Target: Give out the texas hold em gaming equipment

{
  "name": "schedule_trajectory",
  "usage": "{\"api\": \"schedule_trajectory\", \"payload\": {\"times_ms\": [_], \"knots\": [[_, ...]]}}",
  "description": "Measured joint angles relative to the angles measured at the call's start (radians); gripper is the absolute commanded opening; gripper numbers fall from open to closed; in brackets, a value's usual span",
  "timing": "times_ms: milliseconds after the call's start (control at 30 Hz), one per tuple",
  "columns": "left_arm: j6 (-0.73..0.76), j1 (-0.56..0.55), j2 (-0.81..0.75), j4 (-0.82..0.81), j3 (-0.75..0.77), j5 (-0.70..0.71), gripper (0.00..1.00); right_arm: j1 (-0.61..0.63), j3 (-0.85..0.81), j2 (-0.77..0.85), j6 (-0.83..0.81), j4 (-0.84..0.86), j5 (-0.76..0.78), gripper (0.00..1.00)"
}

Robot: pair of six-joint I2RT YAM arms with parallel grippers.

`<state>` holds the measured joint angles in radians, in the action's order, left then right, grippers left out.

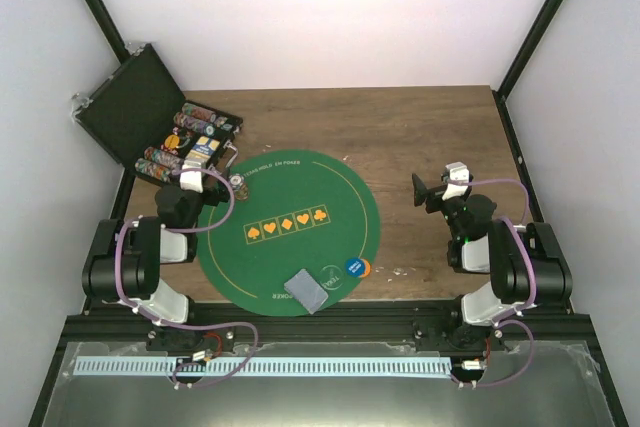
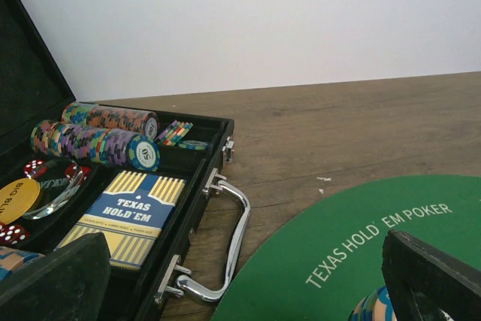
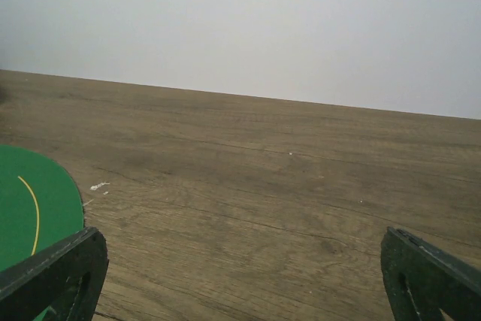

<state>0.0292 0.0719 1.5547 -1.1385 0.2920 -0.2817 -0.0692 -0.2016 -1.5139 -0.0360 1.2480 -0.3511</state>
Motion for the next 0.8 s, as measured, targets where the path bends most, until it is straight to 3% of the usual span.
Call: {"api": "schedule_trajectory", "payload": {"times_ms": [367, 600, 800], "knots": [[0.0, 0.0, 0.0, 0.0, 0.0, 0.0, 1.0, 0.0, 0.001, 0.024, 0.023, -0.013, 0.052, 1.0], [-0.012, 0.006, -0.018, 0.038, 0.002, 0.004, 0.99, -0.001, -0.011, 0.336, 0.068, -0.199, 0.099, 1.0], [-0.072, 0.127, -0.136, 0.276, 0.142, -0.111, 1.0, -0.002, -0.137, 0.59, 0.157, -0.438, 0.017, 1.0]]}}
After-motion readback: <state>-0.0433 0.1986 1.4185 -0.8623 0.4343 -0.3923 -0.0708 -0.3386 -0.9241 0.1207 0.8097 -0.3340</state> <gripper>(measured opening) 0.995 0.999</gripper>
